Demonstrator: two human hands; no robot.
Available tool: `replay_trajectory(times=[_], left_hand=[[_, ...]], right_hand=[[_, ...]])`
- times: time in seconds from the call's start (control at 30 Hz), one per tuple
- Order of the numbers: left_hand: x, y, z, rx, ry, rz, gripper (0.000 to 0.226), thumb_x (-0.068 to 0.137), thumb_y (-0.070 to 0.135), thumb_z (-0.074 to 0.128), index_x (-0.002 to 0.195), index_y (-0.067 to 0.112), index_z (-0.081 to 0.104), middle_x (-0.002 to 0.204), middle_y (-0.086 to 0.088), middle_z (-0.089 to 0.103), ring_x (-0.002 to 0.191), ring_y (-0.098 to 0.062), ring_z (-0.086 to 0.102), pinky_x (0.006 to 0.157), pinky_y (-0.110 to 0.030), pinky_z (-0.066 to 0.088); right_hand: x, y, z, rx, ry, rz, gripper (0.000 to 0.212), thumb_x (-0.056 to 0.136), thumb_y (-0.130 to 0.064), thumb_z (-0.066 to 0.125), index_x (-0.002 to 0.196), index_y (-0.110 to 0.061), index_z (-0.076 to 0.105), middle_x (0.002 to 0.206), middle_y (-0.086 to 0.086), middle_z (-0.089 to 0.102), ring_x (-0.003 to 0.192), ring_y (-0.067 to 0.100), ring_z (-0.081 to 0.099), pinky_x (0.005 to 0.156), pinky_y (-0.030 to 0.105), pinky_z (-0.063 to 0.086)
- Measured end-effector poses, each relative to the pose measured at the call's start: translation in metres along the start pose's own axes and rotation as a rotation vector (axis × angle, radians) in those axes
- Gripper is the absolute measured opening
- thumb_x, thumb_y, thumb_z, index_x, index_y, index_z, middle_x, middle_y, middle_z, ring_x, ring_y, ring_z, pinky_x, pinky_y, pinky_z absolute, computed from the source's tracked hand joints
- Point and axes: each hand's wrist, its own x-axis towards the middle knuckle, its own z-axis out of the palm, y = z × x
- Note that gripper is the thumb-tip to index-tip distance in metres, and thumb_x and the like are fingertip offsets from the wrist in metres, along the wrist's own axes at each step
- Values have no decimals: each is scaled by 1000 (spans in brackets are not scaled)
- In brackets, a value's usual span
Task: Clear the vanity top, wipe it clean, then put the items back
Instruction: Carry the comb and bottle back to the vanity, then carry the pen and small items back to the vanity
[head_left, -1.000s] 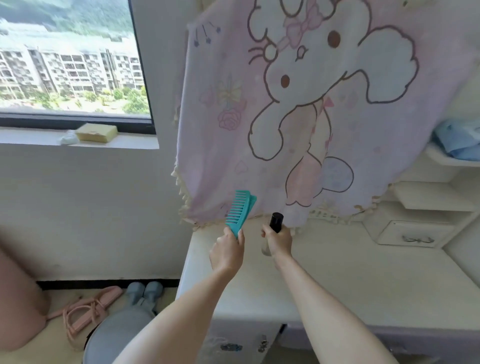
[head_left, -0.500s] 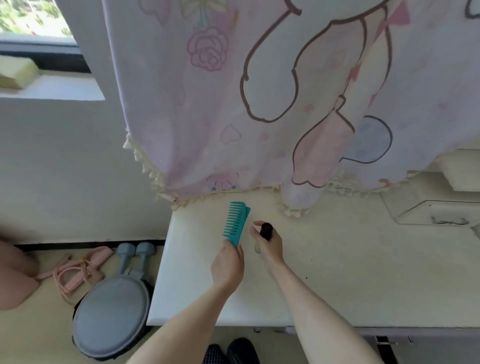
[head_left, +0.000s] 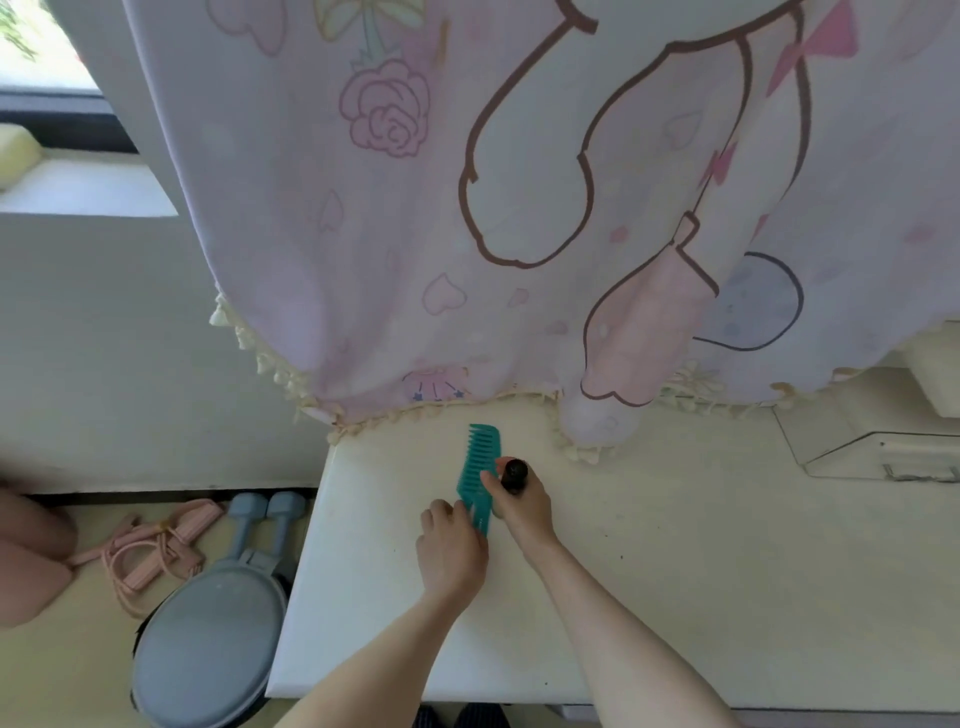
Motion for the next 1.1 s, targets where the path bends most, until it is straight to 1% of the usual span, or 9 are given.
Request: replay_trajectory(times=[0.1, 0.2, 0.3, 0.4, 0.57, 0.7, 0.8, 0.9, 1.1], left_hand=[[2, 1, -5, 56, -32, 30, 31, 95, 26, 34, 120, 13, 47, 118, -4, 44, 110, -22, 41, 77, -29, 38], [2, 1, -15, 93, -53, 45, 33, 96, 29, 34, 121, 12, 47, 121, -4, 46, 112, -22, 42, 82, -30, 39], [0, -1, -27, 131, -8, 90, 39, 95, 34, 34, 129, 15, 41, 127, -2, 46, 116, -20, 42, 89, -31, 39], [1, -2, -42, 200, 60, 193, 51, 95, 37, 35, 141, 17, 27, 140, 1, 38, 128, -18, 36, 102, -32, 31], [1, 2, -84, 363, 159, 418, 60, 94, 34, 38, 148, 16, 16, 152, -2, 23, 139, -21, 20, 114, -39, 18], [11, 15, -135, 277, 349, 707, 66, 70, 24, 71, 130, 4, 52, 124, -17, 60, 111, -32, 59, 88, -46, 51], [7, 43, -178, 294, 488, 946, 69, 55, 21, 84, 117, 0, 61, 110, -15, 66, 97, -31, 66, 74, -40, 55], [-28, 89, -207, 261, 590, 1181, 64, 64, 28, 78, 118, 2, 58, 112, -14, 65, 99, -31, 64, 77, -40, 54], [-150, 161, -190, 207, 514, 1492, 67, 76, 45, 35, 128, 7, 54, 129, -16, 56, 117, -33, 55, 91, -53, 45]], right_hand=[[-3, 1, -4, -40, -48, 23, 35, 80, -15, 71, 105, -30, 52, 92, -15, 60, 85, 3, 59, 81, 19, 51], [-8, -2, -12, -104, -99, 75, 70, 77, -18, 75, 137, -22, 39, 115, -6, 57, 103, 7, 54, 97, 25, 44], [-14, -6, -21, -183, -164, 95, 88, 74, -16, 77, 146, -21, 26, 137, 2, 49, 124, 12, 47, 97, 19, 36], [-20, -10, -32, -377, -205, 58, 89, 75, -15, 73, 147, -23, 21, 141, 0, 44, 129, 15, 42, 99, 21, 35], [-37, -19, -60, -1114, -226, -147, 74, 85, -9, 53, 149, -22, 18, 145, 4, 35, 131, 24, 33, 104, 31, 33], [-56, -43, -88, -1202, 67, -181, 59, 92, -31, 44, 147, -19, 25, 146, 6, 35, 131, 24, 33, 107, 32, 28], [-81, -71, -113, -1205, 499, -266, 48, 86, -35, 48, 128, -14, 55, 123, 11, 59, 112, 28, 56, 92, 36, 45], [-136, -99, -135, -1154, 763, -226, 48, 73, -43, 44, 98, -15, 73, 95, 11, 71, 87, 32, 67, 72, 39, 55], [-275, -115, -181, -1152, 1176, -70, 60, 74, -47, 40, 122, -18, 61, 129, 18, 56, 121, 42, 49, 99, 53, 40]])
